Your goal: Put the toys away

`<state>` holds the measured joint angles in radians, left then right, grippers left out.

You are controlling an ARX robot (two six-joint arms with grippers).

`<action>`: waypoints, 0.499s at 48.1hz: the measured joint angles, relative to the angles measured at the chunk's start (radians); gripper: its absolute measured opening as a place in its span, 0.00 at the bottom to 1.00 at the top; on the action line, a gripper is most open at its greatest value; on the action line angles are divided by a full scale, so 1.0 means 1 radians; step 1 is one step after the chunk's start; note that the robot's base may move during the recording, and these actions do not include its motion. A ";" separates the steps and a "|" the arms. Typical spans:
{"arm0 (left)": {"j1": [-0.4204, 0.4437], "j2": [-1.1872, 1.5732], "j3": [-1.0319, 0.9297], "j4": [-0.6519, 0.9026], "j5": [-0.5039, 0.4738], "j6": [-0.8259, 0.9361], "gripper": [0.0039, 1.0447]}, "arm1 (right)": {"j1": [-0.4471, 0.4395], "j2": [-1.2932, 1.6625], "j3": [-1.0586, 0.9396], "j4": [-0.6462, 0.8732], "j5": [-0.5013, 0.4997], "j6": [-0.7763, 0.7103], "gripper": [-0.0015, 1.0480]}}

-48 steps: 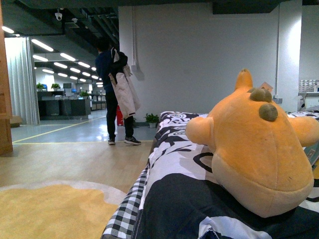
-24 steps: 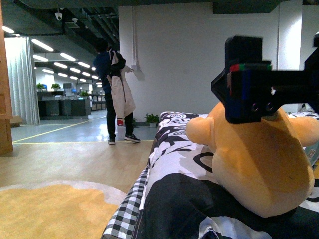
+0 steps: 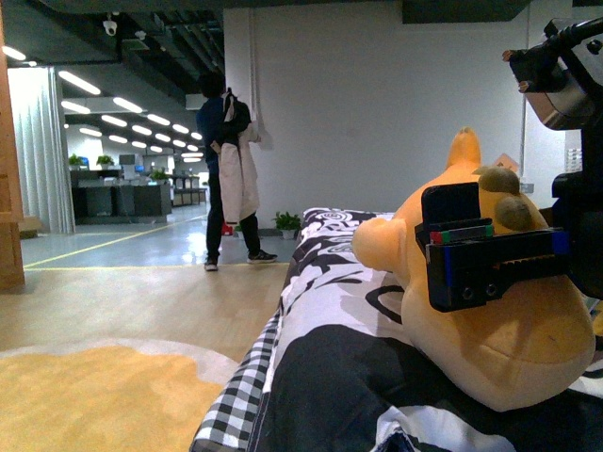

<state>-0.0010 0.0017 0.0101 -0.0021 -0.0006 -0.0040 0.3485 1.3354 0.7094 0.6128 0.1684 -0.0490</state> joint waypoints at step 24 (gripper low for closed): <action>0.000 0.000 0.000 0.000 0.000 0.000 0.94 | 0.012 0.005 -0.015 -0.013 0.055 0.019 0.51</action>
<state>-0.0010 0.0017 0.0101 -0.0021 -0.0006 -0.0044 0.3603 1.3407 0.6941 0.5999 0.2237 -0.0296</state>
